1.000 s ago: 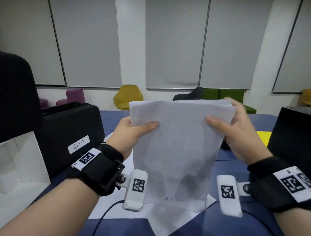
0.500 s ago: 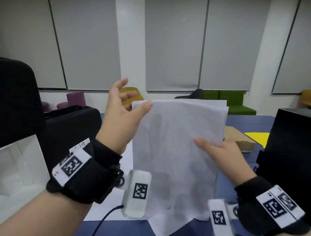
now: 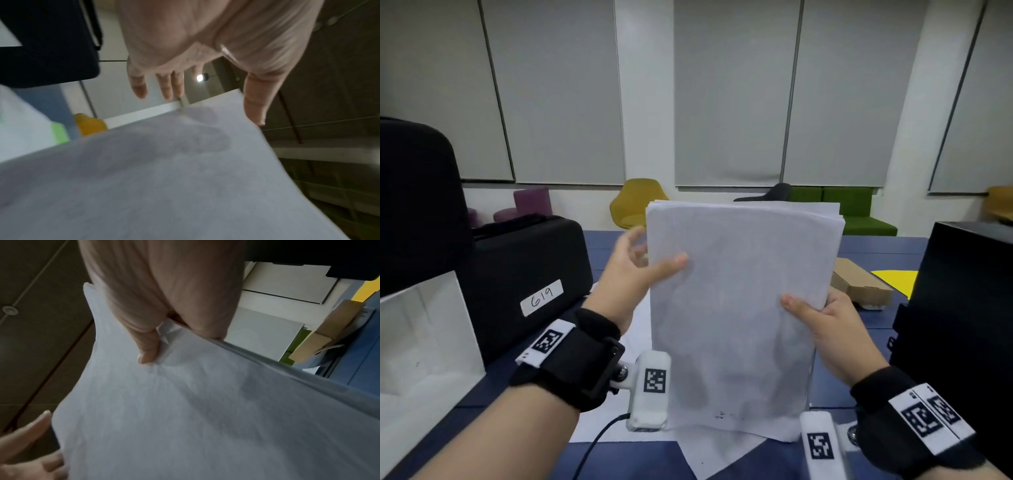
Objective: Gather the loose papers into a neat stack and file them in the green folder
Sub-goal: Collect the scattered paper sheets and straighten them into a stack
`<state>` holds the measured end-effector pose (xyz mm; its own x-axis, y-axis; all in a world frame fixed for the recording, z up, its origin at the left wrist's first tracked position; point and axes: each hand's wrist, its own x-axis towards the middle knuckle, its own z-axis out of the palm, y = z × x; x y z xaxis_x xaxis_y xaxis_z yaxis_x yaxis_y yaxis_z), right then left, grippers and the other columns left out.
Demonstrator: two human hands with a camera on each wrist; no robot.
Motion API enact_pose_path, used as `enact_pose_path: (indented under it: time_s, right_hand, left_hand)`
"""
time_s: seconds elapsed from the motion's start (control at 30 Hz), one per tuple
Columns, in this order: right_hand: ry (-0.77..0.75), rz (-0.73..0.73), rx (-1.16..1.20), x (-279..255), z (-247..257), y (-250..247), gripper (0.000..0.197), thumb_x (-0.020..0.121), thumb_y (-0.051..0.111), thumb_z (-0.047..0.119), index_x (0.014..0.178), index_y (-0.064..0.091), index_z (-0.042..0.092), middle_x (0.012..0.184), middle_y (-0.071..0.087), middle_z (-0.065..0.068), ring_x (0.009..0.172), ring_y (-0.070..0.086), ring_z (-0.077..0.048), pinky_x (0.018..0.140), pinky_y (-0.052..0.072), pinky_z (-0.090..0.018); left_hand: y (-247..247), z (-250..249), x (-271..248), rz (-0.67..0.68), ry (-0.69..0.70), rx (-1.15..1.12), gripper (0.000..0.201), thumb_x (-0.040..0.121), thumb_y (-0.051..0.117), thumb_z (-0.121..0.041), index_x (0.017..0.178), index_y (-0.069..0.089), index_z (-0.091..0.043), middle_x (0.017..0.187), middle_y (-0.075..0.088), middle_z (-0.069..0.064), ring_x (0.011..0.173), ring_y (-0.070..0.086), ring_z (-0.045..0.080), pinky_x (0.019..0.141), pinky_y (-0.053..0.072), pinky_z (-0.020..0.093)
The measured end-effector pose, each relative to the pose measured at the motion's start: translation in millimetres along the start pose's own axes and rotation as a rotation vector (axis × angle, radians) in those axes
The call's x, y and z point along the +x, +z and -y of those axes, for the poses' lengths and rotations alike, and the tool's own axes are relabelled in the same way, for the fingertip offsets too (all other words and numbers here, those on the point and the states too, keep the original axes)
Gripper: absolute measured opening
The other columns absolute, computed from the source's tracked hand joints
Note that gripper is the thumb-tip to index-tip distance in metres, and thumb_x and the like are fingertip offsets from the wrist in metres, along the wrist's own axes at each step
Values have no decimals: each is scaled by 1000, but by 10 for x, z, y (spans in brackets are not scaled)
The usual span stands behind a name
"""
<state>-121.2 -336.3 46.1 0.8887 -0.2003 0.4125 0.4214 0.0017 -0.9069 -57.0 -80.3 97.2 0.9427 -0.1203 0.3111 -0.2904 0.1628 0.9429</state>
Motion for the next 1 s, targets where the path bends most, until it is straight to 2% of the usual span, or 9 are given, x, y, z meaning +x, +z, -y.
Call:
enact_pose_path:
  time_s: [0.1, 0.23, 0.47, 0.63, 0.7, 0.8, 0.87, 0.93, 1.0]
  right_hand:
    - [-18, 0, 47, 36, 49, 22, 40, 64, 72, 34, 99, 74, 15, 104, 75, -4, 98, 71, -21, 83, 57, -33]
    - [-54, 9, 91, 105, 231, 99, 28, 71, 68, 20, 97, 72, 12, 99, 76, -3, 91, 73, -18, 79, 58, -30]
    - [4, 125, 120, 133, 304, 46, 42, 66, 73, 7, 108, 67, 9, 104, 75, -8, 97, 70, -25, 81, 58, -33]
    - [21, 121, 82, 174, 222, 102, 64, 39, 93, 45, 95, 77, 20, 106, 75, -6, 97, 72, -22, 78, 58, -31]
    - [11, 103, 95, 206, 328, 138, 67, 38, 92, 46, 96, 76, 16, 104, 75, -6, 96, 72, -24, 74, 58, -30]
    - [-154, -7, 4, 203, 527, 194, 49, 65, 84, 19, 109, 63, 19, 103, 74, 3, 95, 71, -18, 75, 57, -30]
    - [-366, -144, -144, 190, 621, 203, 54, 80, 72, -1, 119, 49, 29, 108, 64, 7, 94, 66, -9, 80, 56, -29]
    - [-546, -164, -347, 182, 676, 201, 63, 86, 68, 2, 126, 38, 40, 118, 52, 5, 106, 57, -8, 93, 49, -29]
    - [-651, -127, -566, 203, 693, 183, 61, 85, 68, 10, 130, 38, 38, 125, 45, 2, 120, 46, -7, 106, 36, -23]
  left_hand:
    - [30, 58, -45, 162, -47, 33, 53, 67, 78, -17, 117, 64, -8, 111, 73, 7, 103, 70, 25, 83, 59, 33]
    - [127, -54, 10, 100, 67, 51, 21, 84, 72, -6, 105, 71, -6, 104, 75, 7, 99, 71, 23, 95, 54, 40]
    - [98, 7, -14, 149, -37, -13, 47, 61, 81, -12, 107, 71, -7, 106, 75, 10, 97, 71, 25, 87, 57, 37]
    - [126, 5, -17, 122, -16, -5, 33, 75, 78, -1, 107, 71, -9, 103, 76, 7, 97, 72, 24, 85, 57, 36]
    - [128, -56, 23, 104, 21, -47, 32, 77, 74, -1, 108, 70, -8, 104, 76, 7, 96, 72, 22, 85, 57, 34]
    - [114, -65, 12, 101, 33, -100, 43, 65, 84, -4, 106, 71, -7, 102, 76, 7, 93, 73, 22, 80, 58, 31]
    - [105, -16, -9, 103, 27, -91, 43, 59, 83, -8, 100, 72, -8, 99, 77, 6, 89, 73, 21, 77, 59, 30]
    - [95, 33, -30, 94, 11, -99, 41, 58, 82, -11, 98, 72, -8, 98, 77, 7, 88, 73, 23, 77, 60, 32]
    - [95, 33, -41, 92, -9, -105, 42, 58, 82, -10, 98, 72, -8, 100, 76, 9, 90, 73, 26, 81, 59, 36]
